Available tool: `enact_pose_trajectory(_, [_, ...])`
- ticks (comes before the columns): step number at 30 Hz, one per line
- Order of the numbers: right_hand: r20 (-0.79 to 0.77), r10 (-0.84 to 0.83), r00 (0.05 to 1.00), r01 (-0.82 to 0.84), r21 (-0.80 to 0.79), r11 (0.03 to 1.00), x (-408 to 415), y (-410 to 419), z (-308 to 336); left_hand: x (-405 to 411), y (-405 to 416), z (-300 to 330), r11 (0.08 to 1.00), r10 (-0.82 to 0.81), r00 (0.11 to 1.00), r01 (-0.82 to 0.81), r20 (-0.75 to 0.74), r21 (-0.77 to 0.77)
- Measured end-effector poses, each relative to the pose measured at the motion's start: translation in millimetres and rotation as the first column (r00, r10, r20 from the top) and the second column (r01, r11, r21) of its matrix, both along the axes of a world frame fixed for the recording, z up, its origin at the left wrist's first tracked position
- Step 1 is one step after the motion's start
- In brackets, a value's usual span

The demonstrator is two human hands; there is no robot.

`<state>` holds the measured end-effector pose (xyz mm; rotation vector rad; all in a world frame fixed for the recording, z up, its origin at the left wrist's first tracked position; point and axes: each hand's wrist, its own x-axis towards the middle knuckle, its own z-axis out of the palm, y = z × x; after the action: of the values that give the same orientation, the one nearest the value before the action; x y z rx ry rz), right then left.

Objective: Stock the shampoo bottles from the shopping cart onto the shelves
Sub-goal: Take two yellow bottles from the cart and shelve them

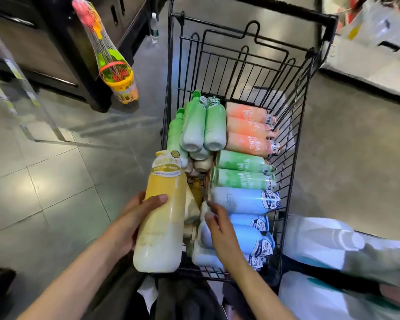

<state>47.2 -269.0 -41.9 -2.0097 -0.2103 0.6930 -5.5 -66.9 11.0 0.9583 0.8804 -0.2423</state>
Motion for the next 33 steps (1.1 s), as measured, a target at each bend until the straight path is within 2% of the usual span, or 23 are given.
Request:
enact_pose_trajectory(2, [-0.046, 0.153, 0.987, -0.157, -0.104, 0.982, 22, 31, -35, -6, 13, 8, 0.997, 0.07, 0.997, -0.071, 0.015, 0.024])
enact_pose_trajectory(4, [-0.112, 0.204, 0.973, -0.225, -0.228, 0.947, 42, 65, -68, -17, 23, 12, 0.993, 0.113, 0.994, -0.113, 0.012, 0.033])
enact_pose_trajectory(7, [-0.201, 0.119, 0.972, -0.19, -0.379, 0.906, 68, 98, -116, -38, 34, 12, 0.987, 0.134, 0.991, -0.133, -0.013, 0.091])
enact_pose_trajectory(10, [-0.384, -0.1, 0.918, -0.084, -0.434, 0.897, 82, 106, -148, -58, 45, 4, 0.985, 0.133, 0.99, -0.128, -0.037, 0.119])
enact_pose_trajectory(14, [-0.428, -0.063, 0.901, -0.204, -0.547, 0.812, 89, 115, -160, -74, 53, -8, 0.981, 0.163, 0.983, -0.153, -0.084, 0.117])
enact_pose_trajectory(18, [-0.4, -0.145, 0.905, -0.09, -0.512, 0.854, 77, 111, -147, -73, 51, -10, 0.979, 0.191, 0.978, -0.184, -0.083, 0.089])
enact_pose_trajectory(22, [-0.555, -0.261, 0.79, 0.03, -0.389, 0.921, 49, 95, -107, -71, 46, -8, 0.982, 0.179, 0.981, -0.174, -0.08, 0.07])
enact_pose_trajectory(25, [-0.569, -0.247, 0.784, 0.098, -0.279, 0.955, 27, 75, -61, -64, 44, -1, 0.989, 0.143, 0.988, -0.14, -0.056, 0.051])
enact_pose_trajectory(29, [-0.576, -0.199, 0.793, 0.199, -0.064, 0.978, 2, 47, -1, -50, 45, 8, 0.999, 0.015, 1.0, -0.016, 0.026, 0.033])
enact_pose_trajectory(33, [-0.587, -0.27, 0.763, 0.384, 0.075, 0.92, -29, 24, 44, -32, 45, 18, 0.984, -0.174, 0.979, 0.17, 0.103, 0.043])
